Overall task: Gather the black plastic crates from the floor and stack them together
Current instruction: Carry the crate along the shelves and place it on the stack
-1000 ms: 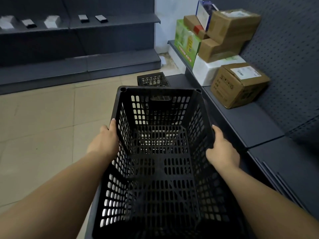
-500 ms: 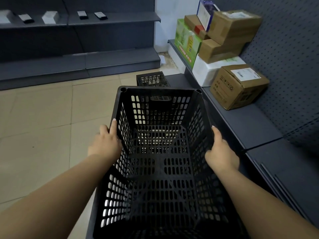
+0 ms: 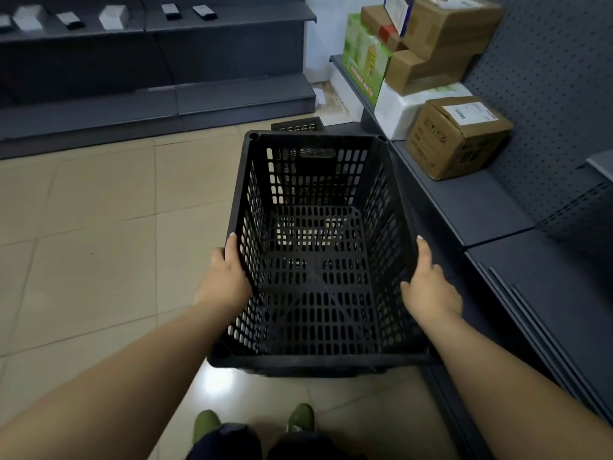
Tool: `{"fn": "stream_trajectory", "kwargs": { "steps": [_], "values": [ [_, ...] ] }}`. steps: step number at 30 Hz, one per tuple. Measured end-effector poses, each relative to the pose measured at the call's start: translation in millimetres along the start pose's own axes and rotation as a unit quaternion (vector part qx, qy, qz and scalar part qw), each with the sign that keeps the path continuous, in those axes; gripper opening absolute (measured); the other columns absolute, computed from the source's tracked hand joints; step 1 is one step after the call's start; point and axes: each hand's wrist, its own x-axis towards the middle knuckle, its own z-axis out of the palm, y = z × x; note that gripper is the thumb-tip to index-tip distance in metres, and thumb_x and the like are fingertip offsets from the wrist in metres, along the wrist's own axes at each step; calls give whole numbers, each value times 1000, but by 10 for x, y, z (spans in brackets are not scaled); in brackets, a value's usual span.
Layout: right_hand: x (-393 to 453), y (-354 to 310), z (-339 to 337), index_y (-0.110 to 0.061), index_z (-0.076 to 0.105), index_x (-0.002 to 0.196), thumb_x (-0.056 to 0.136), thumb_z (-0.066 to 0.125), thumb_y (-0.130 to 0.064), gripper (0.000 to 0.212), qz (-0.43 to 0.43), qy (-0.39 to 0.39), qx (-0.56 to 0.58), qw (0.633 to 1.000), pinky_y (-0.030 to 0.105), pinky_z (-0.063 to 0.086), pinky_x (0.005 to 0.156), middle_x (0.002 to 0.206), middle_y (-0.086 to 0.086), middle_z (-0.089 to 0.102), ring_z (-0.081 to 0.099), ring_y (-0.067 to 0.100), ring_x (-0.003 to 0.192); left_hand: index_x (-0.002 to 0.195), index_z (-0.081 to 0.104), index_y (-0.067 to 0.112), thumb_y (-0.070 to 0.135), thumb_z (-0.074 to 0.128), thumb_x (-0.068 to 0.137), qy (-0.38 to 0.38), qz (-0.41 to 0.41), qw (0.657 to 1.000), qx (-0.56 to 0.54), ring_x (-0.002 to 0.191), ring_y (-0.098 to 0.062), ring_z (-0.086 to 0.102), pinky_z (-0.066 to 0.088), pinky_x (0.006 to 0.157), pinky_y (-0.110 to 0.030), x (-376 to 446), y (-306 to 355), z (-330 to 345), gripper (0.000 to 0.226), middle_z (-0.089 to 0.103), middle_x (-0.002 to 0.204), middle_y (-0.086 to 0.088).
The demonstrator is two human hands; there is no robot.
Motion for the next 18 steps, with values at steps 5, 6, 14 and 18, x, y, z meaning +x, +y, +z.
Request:
{"fn": "stream_trajectory", "kwargs": {
  "steps": [5,6,14,18],
  "values": [
    [-14,40,79,-35,-13,151,97,50,-16,85,-14,17,-15,1000,32,38,56,113,12,54,49,21,69,153,-4,21,-3,37,88,11,-2,1000,5,98,-39,55,45,85,-47,-63,-30,56,81,31,141,-16],
    [4,33,90,-35,-14,151,95,51,-13,88,-16,19,-22,999,31,38,54,112,11,54,49,21,69,153,-5,22,-4,37,88,13,-2,1000,10,93,-39,56,46,83,-47,-52,-41,70,82,30,141,-16],
    [326,-47,41,-33,-14,151,94,54,-12,92,-29,27,-52,998,28,25,42,117,12,52,40,16,59,153,-6,23,-2,41,86,26,-9,998,54,85,-39,57,44,72,-43,172,106,68,85,29,143,-15],
    [561,-80,-28,-33,-13,151,94,53,-13,90,-36,32,-63,997,29,25,43,120,13,52,40,17,60,153,-6,23,-1,43,86,35,-18,998,45,86,-41,58,48,75,-46,325,212,105,86,28,144,-15]
  ]
}}
